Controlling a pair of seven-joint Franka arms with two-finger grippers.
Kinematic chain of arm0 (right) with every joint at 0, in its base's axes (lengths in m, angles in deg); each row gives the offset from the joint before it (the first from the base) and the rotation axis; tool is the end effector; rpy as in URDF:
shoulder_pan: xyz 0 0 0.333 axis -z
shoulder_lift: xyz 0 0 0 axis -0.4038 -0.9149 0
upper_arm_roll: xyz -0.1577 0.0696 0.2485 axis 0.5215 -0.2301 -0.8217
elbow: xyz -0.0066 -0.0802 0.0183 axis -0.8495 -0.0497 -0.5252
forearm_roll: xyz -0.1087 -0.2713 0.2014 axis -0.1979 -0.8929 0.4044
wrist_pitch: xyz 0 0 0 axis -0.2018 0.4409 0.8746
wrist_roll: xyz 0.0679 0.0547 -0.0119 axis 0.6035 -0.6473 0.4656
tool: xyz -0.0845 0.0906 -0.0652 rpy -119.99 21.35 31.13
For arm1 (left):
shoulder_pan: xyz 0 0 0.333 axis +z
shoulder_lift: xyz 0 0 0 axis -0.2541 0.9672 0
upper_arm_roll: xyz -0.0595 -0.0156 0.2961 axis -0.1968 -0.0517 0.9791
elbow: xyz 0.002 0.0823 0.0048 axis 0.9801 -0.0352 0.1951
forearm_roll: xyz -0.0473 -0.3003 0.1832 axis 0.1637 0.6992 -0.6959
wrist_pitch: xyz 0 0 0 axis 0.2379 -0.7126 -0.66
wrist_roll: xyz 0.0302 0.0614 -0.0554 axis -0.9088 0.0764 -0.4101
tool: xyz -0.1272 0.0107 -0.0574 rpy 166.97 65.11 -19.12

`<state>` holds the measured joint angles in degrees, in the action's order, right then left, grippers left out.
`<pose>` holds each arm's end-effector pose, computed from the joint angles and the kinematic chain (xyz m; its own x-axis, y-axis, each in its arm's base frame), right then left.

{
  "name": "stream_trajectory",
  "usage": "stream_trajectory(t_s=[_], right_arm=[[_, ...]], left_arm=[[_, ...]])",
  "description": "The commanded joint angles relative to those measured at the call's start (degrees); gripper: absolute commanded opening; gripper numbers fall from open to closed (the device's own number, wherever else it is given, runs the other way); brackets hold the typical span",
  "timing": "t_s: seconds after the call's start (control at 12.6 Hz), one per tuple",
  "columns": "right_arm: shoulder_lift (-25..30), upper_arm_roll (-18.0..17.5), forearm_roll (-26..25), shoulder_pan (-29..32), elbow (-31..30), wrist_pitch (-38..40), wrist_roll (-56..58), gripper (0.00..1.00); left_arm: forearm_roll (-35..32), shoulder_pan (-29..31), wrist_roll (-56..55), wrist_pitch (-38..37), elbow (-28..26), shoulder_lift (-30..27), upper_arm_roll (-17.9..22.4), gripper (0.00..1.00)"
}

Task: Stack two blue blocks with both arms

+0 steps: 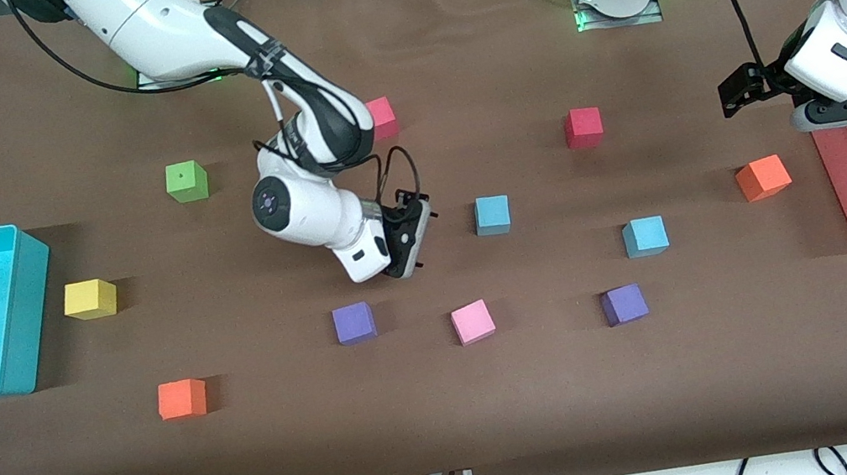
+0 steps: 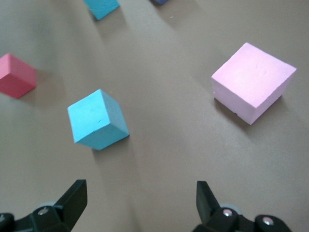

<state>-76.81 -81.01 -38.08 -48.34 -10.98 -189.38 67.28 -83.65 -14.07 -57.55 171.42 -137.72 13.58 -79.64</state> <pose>0.5553 0.4223 0.2390 0.4987 0.7398 0.4517 0.8634 -0.3782 -0.3339 0.5171 -0.0458 0.5176 0.9951 -0.0043 -0.0983 -0.0067 -0.9997 -0.0245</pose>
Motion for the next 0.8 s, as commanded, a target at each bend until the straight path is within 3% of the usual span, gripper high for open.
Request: stream_trajectory(t_s=[0.0, 0.24, 0.48, 0.72], right_arm=[[1.19, -0.91, 14.22, 1.94, -2.74, 3.54, 16.51, 1.00], [-0.04, 0.94, 32.52, 0.10, -5.12, 3.90, 32.09, 1.00], [-2.06, 1.21, 42.82, -1.92, -5.12, 3.55, 41.87, 1.00], [-4.17, 1.82, 49.68, -4.03, -4.95, 3.28, 52.14, 0.99]], left_arm=[[1.53, 0.06, 0.74, -0.89, 1.46, 0.44, 0.03, 1.00], [1.53, 0.06, 0.83, -0.89, 1.46, 0.44, 0.03, 1.00], [1.53, 0.06, 0.83, -0.89, 1.46, 0.44, 0.03, 1.00], [1.62, 0.06, 0.92, -0.89, 1.37, 0.53, 0.11, 1.00]])
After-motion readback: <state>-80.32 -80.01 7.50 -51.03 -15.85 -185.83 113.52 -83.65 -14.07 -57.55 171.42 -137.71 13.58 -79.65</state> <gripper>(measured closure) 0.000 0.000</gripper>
